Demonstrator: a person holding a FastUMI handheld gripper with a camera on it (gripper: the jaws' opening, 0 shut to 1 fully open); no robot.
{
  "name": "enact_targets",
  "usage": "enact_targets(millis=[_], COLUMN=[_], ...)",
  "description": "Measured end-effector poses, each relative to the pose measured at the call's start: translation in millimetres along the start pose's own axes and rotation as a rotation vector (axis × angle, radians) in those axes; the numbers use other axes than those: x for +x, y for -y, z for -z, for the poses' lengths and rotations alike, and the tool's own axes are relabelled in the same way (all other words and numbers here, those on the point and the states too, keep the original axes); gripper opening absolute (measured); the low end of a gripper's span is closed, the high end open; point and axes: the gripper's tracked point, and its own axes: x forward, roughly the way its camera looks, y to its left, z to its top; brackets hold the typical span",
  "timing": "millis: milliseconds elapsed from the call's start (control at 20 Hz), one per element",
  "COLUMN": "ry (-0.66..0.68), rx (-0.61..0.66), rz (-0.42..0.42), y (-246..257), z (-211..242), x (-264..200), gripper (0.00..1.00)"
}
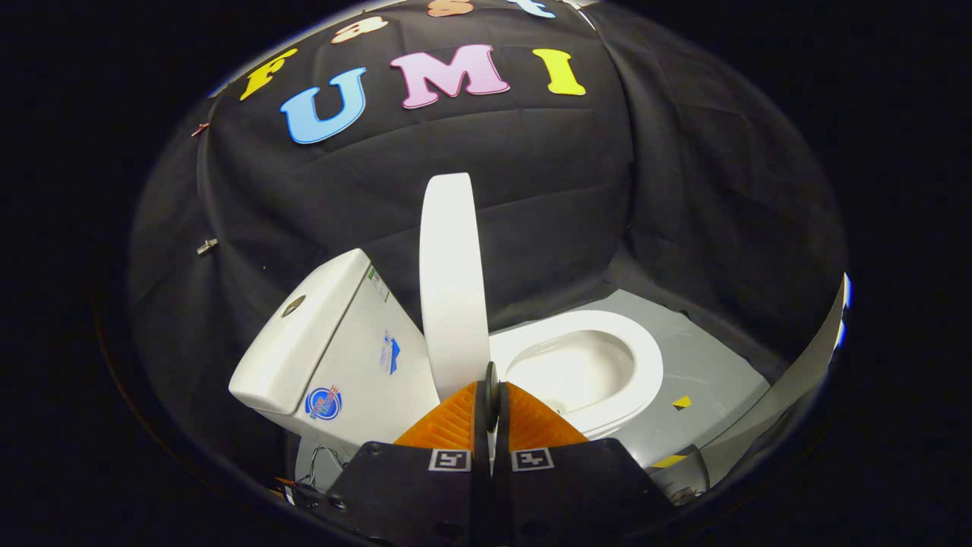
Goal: Open the toilet lid.
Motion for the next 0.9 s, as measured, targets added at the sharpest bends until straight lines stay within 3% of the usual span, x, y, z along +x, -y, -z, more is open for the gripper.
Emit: enact_targets(millis=[450,900], ry=[0.090,0.094], rx=[-0.170,-0.223], rz=[-0.002,-0.049], y=[-61,-110], z=[6,26], x=[-4,-3], gripper=[0.05,0.05])
